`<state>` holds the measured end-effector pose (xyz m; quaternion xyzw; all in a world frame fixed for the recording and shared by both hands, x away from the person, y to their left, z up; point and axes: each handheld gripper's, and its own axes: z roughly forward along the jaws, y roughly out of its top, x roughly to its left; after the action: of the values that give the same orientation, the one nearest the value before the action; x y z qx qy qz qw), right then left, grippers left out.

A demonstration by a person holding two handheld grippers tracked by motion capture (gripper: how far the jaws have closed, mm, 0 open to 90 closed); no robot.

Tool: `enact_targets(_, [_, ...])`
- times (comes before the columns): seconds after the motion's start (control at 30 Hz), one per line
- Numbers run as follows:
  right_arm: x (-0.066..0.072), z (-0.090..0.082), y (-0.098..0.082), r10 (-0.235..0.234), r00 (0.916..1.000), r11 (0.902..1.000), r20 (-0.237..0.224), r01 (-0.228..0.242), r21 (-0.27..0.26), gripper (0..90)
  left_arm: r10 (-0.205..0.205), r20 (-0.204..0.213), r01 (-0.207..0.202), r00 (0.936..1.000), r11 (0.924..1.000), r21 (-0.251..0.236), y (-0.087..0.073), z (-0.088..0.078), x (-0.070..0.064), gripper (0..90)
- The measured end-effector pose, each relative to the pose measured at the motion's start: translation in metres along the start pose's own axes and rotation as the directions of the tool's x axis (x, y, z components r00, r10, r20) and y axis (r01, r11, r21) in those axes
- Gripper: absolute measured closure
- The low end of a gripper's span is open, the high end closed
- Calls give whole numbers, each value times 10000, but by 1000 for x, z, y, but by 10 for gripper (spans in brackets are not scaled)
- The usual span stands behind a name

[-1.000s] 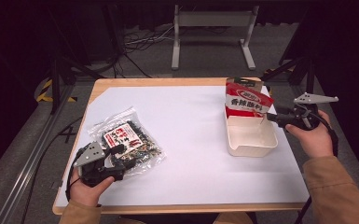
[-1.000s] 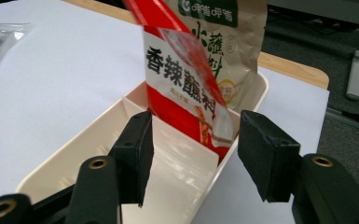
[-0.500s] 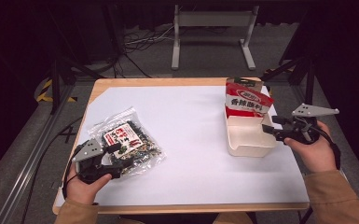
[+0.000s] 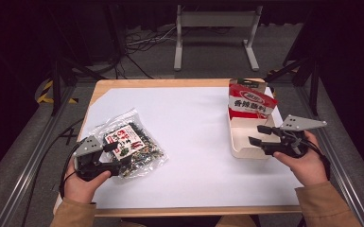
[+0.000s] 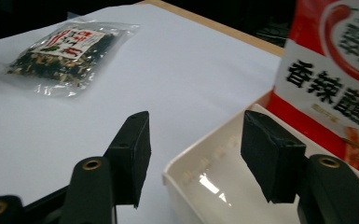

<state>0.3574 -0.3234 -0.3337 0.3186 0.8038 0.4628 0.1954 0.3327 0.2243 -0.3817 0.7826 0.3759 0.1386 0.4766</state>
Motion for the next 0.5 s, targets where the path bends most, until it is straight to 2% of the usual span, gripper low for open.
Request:
enact_targets(0.13, [11, 8, 3, -360, 9989, 9993, -300, 361, 45, 428, -81, -280, 83, 9996, 9999, 73, -1, -2, 7, 260])
enact_targets(0.17, [17, 13, 4, -462, 9975, 9989, -537, 460, -40, 431, -168, -473, 175, 9987, 9998, 134, -1, -4, 9, 271])
enact_targets(0.33, [26, 24, 3, -555, 9940, 9984, -938, 544, -134, 432, -640, -1215, 625, 9905, 9979, -166, -2, -16, 25, 296])
enact_targets(0.5, [33, 36, 0, -672, 9907, 9977, -1183, 670, -50, 439, -811, -1742, 813, 9814, 9967, -59, -5, -19, 33, 304])
